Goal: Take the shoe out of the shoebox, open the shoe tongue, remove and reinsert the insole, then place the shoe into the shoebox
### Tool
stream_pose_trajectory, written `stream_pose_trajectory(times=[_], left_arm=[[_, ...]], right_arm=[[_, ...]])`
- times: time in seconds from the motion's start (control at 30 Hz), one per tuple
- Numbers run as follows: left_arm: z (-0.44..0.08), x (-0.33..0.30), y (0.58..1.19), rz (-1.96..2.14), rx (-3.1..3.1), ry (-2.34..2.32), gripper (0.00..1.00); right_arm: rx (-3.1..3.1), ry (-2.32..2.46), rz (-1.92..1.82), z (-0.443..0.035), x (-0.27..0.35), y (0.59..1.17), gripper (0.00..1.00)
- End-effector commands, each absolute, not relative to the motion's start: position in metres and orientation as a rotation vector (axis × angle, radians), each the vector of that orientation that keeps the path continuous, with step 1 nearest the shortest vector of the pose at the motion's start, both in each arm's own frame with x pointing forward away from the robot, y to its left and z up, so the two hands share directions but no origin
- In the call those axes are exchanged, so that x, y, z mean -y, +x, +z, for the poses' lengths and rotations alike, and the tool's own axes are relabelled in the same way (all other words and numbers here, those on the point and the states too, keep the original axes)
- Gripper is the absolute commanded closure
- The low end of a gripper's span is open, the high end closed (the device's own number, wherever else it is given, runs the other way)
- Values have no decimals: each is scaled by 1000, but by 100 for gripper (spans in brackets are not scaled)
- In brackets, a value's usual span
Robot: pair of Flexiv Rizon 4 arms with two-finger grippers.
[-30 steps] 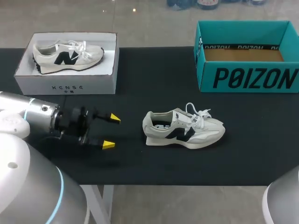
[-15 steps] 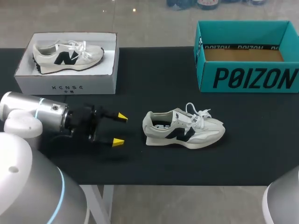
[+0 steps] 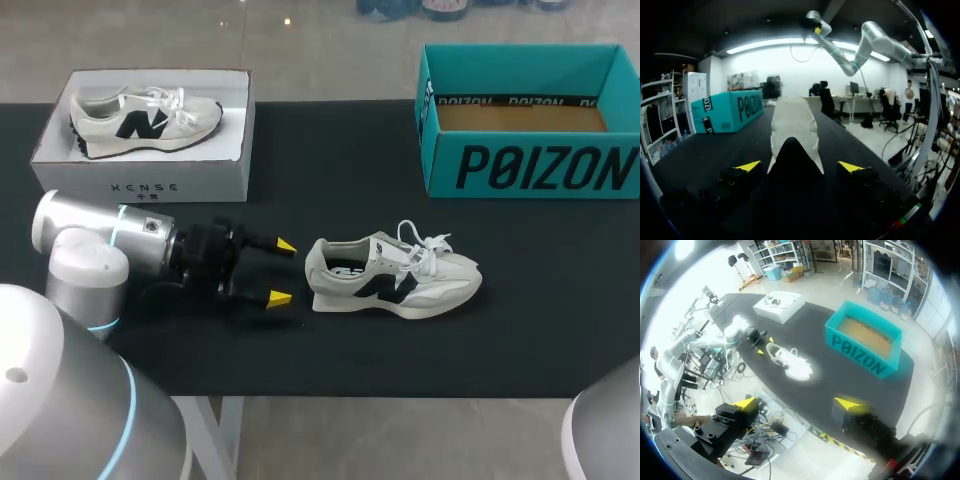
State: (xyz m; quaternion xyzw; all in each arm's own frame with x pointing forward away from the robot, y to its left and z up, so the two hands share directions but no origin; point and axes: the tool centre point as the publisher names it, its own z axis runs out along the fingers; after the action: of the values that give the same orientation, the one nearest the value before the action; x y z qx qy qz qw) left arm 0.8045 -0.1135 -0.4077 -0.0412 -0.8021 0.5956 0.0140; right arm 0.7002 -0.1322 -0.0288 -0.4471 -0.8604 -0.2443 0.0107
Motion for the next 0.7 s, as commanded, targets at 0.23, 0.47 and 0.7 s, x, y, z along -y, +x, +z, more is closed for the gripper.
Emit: stream_pose_trajectory(times=[0.23,0.47,0.7], left_arm=[[-423,139,813,1825,2499,-144,0],[-432,152,808,1822,2494,-135,0],[-434,161,805,1814,2495,-147,0]], right_arm=[[2682,-1393,-753,-27,132,703,0],[2682,-1393,-753,-27,132,703,0],[2682,-1393,-753,-27,132,703,0]])
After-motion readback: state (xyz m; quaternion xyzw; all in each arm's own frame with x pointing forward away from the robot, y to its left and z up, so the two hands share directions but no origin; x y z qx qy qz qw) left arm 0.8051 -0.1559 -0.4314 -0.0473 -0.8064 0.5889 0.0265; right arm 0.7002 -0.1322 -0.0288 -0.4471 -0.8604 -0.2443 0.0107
